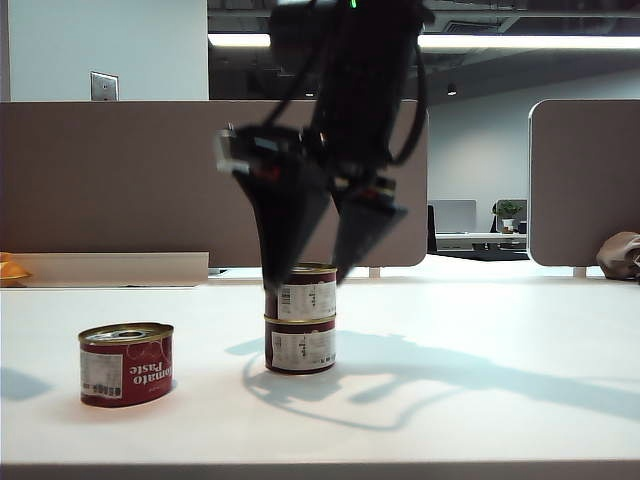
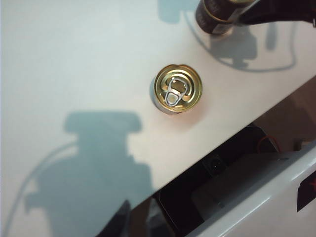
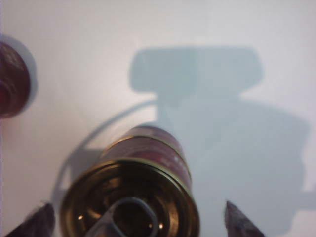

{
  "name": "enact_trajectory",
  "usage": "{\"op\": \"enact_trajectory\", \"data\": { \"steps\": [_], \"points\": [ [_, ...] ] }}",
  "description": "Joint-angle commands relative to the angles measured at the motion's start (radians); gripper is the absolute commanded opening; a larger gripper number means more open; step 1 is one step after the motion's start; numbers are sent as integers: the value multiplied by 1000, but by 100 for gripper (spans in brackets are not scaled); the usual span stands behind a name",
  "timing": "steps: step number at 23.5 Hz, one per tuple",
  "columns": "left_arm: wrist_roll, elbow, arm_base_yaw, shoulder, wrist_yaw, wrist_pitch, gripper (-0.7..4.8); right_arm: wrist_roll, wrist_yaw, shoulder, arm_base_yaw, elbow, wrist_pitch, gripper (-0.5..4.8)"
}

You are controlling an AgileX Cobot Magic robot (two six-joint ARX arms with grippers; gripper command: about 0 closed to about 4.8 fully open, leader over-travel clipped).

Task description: Pick up the cans one by one and stack them together.

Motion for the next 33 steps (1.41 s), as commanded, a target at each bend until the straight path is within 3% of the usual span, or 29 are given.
{"op": "enact_trajectory", "data": {
  "steps": [1,4,7,8,13,18,21,23,27,33],
  "points": [
    [-7,4,0,1,69,41,37,45,-1,-14,3,82,-109,440],
    [-7,4,0,15,97,91,68,67,-1,-42,2,117,-171,310],
    [-8,4,0,42,103,116,114,81,-21,-80,3,127,-232,46],
    [-7,4,0,52,105,118,123,81,-39,-92,3,127,-251,-8],
    [-5,4,0,148,104,138,128,81,-61,-186,4,126,-344,-6],
    [1,4,-1,268,119,188,290,95,-61,-329,17,126,-386,-6],
    [1,4,0,343,119,216,312,145,-61,-444,34,126,-393,-6],
    [1,5,-8,383,119,238,354,192,-61,-535,40,126,-412,-6],
    [0,5,-72,431,114,284,387,266,-56,-684,91,126,-413,-6],
    [-7,5,-211,508,-51,327,406,327,-7,-846,102,126,-429,-6]
  ]
}}
